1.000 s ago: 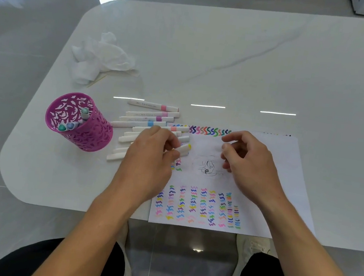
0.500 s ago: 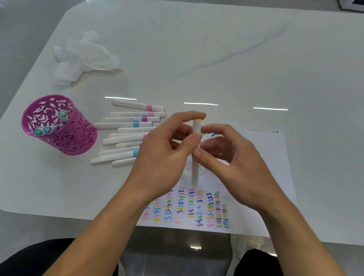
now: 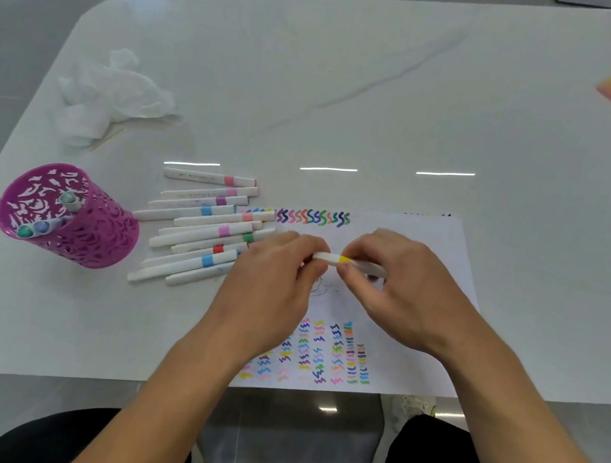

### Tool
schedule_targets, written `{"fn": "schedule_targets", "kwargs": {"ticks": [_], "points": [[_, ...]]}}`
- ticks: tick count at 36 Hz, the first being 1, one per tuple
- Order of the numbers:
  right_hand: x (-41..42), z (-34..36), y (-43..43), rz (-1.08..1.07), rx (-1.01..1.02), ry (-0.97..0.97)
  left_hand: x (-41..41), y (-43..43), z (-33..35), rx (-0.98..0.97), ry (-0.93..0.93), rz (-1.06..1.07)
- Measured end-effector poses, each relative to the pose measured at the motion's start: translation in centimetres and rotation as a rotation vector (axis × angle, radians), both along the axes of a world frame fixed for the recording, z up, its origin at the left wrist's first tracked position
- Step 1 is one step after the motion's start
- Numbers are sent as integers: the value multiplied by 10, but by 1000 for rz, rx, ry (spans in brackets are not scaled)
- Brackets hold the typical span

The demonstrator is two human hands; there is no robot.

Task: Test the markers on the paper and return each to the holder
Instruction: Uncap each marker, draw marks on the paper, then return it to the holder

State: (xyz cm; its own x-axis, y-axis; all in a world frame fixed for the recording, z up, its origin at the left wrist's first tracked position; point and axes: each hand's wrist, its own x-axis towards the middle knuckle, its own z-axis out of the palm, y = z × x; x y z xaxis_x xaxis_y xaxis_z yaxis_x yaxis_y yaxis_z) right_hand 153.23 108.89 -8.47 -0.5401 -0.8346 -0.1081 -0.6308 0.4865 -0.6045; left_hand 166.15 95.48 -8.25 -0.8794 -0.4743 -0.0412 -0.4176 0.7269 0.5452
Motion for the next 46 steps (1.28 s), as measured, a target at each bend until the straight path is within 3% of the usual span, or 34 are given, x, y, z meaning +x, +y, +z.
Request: {"fn": "schedule_targets", "kwargs": {"ticks": [7, 33, 46], "points": [[-3, -3, 2, 54, 72, -45, -3, -1, -1, -77, -55, -169], [-6, -6, 2, 27, 115, 16, -12, 4, 0, -24, 53, -78], [-3, -9, 2, -57, 3, 5, -11, 0, -5, -89, 141, 9]]}}
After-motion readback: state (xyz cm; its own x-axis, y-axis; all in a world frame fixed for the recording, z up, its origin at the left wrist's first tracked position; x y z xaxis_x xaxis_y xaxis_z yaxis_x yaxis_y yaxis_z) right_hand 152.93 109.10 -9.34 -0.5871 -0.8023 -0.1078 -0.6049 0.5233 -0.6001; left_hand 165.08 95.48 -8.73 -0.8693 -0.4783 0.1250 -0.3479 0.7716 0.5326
